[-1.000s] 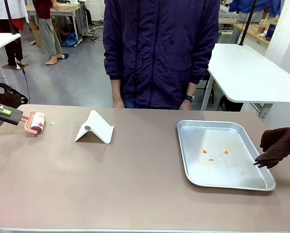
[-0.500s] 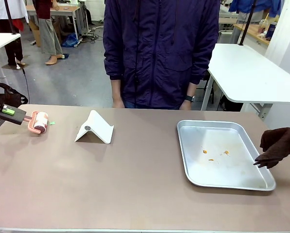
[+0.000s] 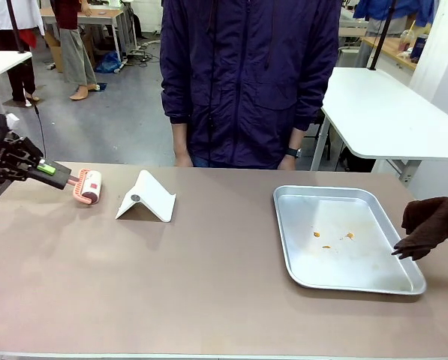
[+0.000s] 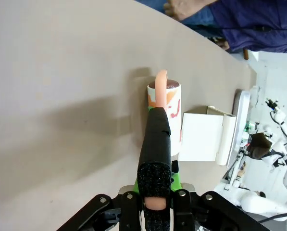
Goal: Clean the surface of the table.
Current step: If a person points to the right, clean the right side of the table with your right hand, and if they point to the left, clean the left side with your left hand.
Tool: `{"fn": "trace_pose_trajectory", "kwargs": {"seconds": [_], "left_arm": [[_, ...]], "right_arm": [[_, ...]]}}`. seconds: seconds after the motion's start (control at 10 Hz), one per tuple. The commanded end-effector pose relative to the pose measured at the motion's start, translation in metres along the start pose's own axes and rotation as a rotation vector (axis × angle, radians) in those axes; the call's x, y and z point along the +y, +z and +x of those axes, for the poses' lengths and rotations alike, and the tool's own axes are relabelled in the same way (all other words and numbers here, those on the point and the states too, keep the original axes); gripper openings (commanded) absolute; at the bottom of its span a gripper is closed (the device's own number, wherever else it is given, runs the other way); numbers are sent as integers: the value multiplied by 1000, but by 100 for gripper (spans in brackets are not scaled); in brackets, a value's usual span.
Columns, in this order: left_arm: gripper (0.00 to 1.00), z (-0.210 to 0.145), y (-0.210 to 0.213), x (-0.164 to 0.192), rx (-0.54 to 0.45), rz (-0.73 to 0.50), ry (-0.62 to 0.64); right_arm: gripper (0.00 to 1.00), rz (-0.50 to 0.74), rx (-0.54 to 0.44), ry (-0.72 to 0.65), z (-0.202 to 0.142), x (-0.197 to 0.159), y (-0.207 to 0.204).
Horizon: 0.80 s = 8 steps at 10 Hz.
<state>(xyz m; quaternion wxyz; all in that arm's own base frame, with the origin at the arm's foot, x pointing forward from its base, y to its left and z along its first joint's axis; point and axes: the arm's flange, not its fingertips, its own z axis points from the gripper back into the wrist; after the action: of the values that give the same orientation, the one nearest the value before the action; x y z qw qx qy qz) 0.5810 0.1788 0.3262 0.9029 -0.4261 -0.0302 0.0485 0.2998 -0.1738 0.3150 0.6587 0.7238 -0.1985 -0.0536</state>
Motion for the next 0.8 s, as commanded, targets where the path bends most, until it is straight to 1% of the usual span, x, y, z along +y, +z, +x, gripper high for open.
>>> {"fn": "trace_pose_trajectory", "kwargs": {"seconds": [0.0, 0.2, 0.3, 0.4, 0.5, 0.6, 0.7], "left_arm": [[22, 5, -17, 5, 61, 77, 2], [22, 5, -19, -10, 53, 38, -48], [22, 2, -10, -19, 32, -13, -82], [22, -5, 8, -28, -7, -97, -132], [22, -17, 33, -38, -50, -211, -188], [22, -33, 60, -46, -83, -324, -248], [22, -52, 87, -51, -118, -403, -301]], "right_arm": [[0, -4, 0, -6, 0, 6, -1], [0, -4, 0, -6, 0, 6, -1], [0, -4, 0, -6, 0, 6, -1], [0, -4, 0, -6, 0, 6, -1], [0, -4, 0, -6, 0, 6, -1], [0, -4, 0, -6, 0, 6, -1], [0, -4, 0, -6, 0, 6, -1]]}}
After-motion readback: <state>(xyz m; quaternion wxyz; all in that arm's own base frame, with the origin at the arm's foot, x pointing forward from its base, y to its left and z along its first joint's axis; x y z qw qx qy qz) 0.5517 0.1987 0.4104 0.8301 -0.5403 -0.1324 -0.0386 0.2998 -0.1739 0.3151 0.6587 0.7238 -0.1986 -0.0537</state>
